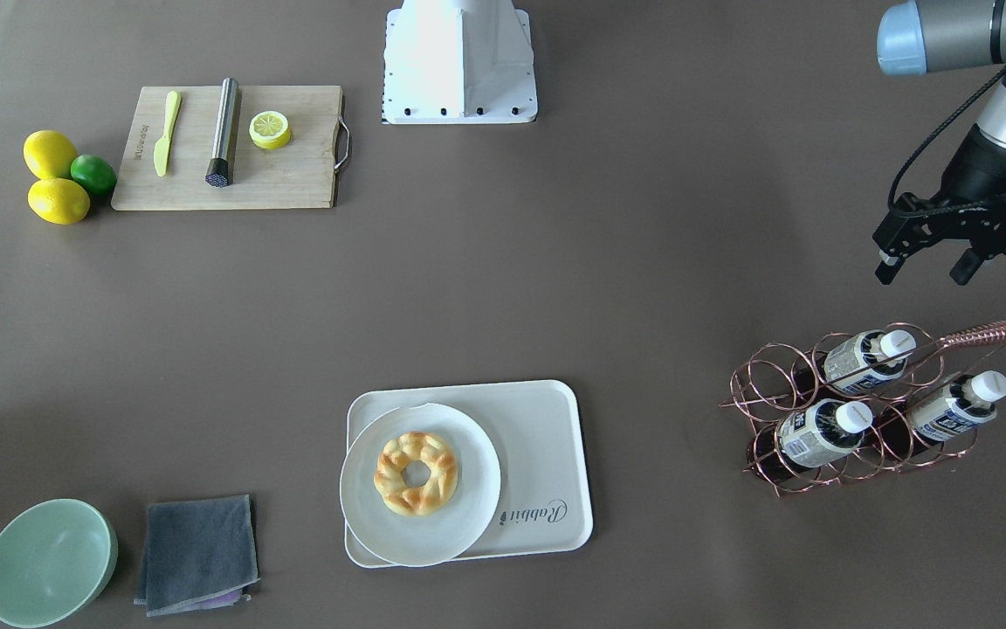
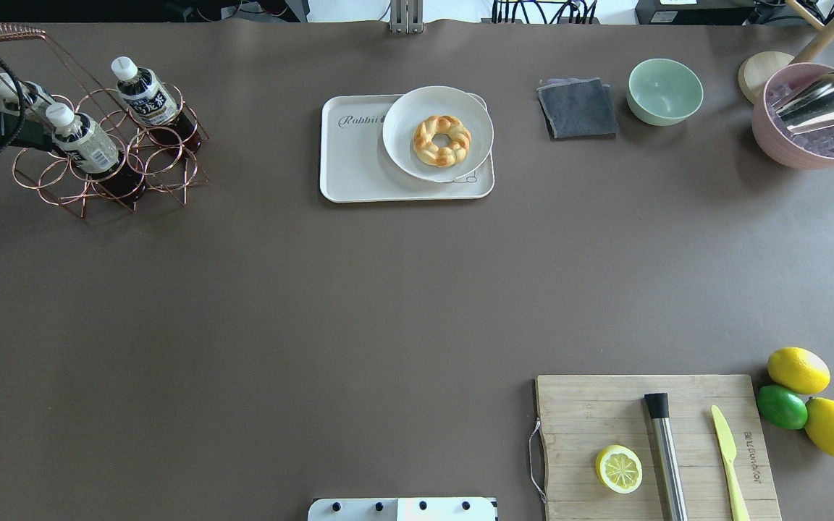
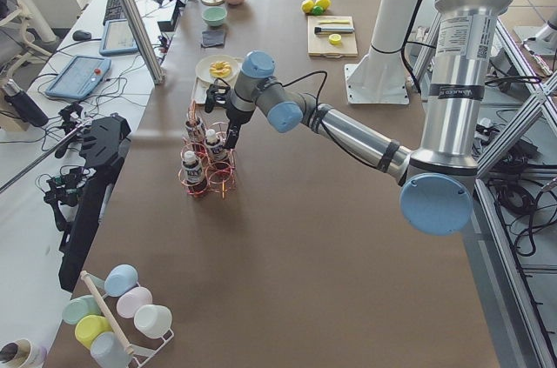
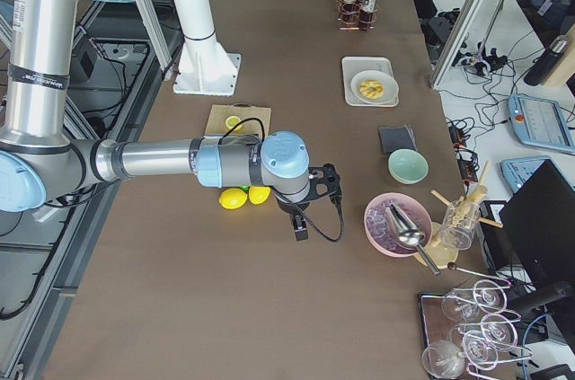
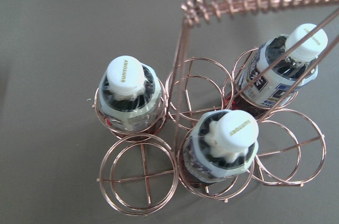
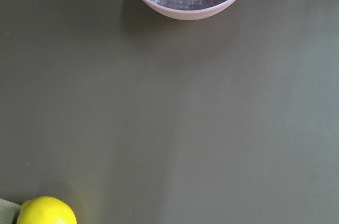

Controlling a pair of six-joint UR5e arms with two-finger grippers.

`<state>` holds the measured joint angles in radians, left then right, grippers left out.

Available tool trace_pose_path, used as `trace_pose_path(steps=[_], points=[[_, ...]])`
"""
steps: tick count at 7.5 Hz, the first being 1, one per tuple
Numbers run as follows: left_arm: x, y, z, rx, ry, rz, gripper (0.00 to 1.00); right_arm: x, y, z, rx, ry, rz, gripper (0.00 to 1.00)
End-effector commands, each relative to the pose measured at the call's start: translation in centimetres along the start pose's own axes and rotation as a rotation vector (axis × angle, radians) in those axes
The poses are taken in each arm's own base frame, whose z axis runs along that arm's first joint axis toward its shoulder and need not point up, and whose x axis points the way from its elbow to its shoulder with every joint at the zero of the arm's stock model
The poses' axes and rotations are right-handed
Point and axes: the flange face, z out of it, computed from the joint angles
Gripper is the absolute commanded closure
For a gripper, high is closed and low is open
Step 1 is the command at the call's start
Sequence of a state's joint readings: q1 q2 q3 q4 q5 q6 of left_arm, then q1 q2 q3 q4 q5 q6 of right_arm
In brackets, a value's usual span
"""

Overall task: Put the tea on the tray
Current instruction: 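Lower the left gripper onto a tea bottle in the copper rack and grasp it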

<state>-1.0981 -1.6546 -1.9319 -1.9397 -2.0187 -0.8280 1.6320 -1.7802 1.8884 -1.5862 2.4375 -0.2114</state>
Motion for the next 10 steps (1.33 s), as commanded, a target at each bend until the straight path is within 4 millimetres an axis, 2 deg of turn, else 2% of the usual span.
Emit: trace_pose_path(steps=[1,4,5,8,9,10], points=[[3.1,-2.8,3.8,0.008,-0.017,-0.007,0.04,0.0,0.0,0.1,-0.001,0.000,-0.002,0.00],[3.2,-4.2,5.9,-0.009,-0.031,0.042,0.12,0.0,0.0,0.0,0.000,0.002,-0.002,0.00],[3.2,-4.2,5.8,-0.011,-0.027,0.042,0.22,-0.1,0.0,0.0,0.002,-0.001,-0.003,0.00],[2.6,-5.0,5.0,-0.001,-0.027,0.029,0.27,0.0,0.2,0.2,-0.002,-0.002,-0.001,0.00],[2.4,-5.1,4.8,-0.009,-0.024,0.078,0.27,0.1,0.3,0.2,-0.003,-0.002,0.000,0.00],[2.5,-5.2,4.9,-0.008,-0.023,0.081,0.35,0.2,0.4,0.3,-0.005,-0.003,0.003,0.00]])
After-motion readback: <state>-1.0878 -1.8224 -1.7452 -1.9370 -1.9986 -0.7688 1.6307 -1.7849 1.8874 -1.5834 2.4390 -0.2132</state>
